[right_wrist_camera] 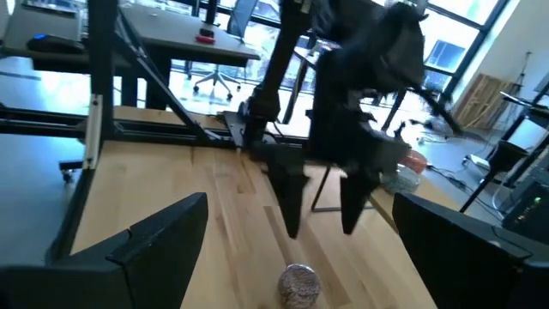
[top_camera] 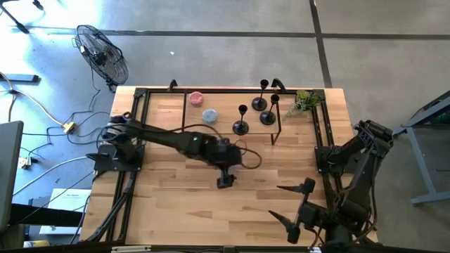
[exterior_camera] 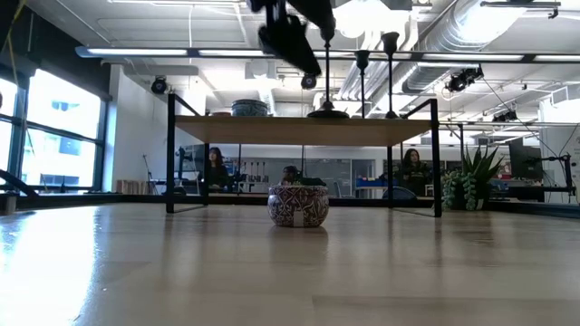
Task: Pick & Place candle stick holders
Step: Put the red patterned scented candle on the shelf
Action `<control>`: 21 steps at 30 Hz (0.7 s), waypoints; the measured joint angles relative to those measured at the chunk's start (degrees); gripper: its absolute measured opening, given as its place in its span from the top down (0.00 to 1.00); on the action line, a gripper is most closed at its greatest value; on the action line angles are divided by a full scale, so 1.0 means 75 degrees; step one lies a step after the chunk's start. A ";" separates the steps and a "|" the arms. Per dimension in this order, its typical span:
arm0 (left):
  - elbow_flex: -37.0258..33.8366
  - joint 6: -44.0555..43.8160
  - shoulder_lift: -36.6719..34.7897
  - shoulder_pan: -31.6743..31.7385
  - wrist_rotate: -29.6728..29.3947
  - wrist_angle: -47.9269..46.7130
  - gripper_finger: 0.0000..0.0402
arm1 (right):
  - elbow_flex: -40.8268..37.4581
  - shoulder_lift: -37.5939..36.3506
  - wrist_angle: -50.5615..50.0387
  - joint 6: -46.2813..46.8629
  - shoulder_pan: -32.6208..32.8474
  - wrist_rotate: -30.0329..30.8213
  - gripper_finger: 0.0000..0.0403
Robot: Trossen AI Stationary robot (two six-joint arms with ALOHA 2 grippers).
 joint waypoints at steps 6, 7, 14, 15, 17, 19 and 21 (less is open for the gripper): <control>0.0009 0.0002 0.0599 0.0358 0.0651 -0.0221 0.03 | 0.0000 0.0000 -0.0003 0.0015 0.0244 -0.0022 0.09; 0.0009 0.0004 0.0676 0.0379 0.0640 -0.0199 0.03 | 0.0000 0.0000 0.0000 0.0014 0.0289 -0.0022 0.09; 0.0009 0.0232 0.1052 0.0402 0.0129 -0.0331 0.03 | 0.0000 0.0000 -0.0003 0.0016 0.0391 -0.0026 0.09; 0.0012 0.0232 0.1084 0.0399 0.0139 -0.0322 0.03 | 0.0000 0.0000 -0.0003 0.0017 0.0391 -0.0026 0.09; 0.0007 0.0232 0.1118 0.0394 0.0200 -0.0487 0.03 | 0.0000 0.0000 -0.0006 0.0054 0.0391 -0.0029 0.09; 0.0012 0.0232 0.1205 0.0392 0.0202 -0.0462 0.03 | 0.0000 0.0000 -0.0005 0.0076 0.0391 -0.0035 0.09; 0.0004 0.0232 0.1257 0.0390 0.0203 -0.0568 0.03 | 0.0000 0.0000 -0.0006 0.0078 0.0388 -0.0061 0.09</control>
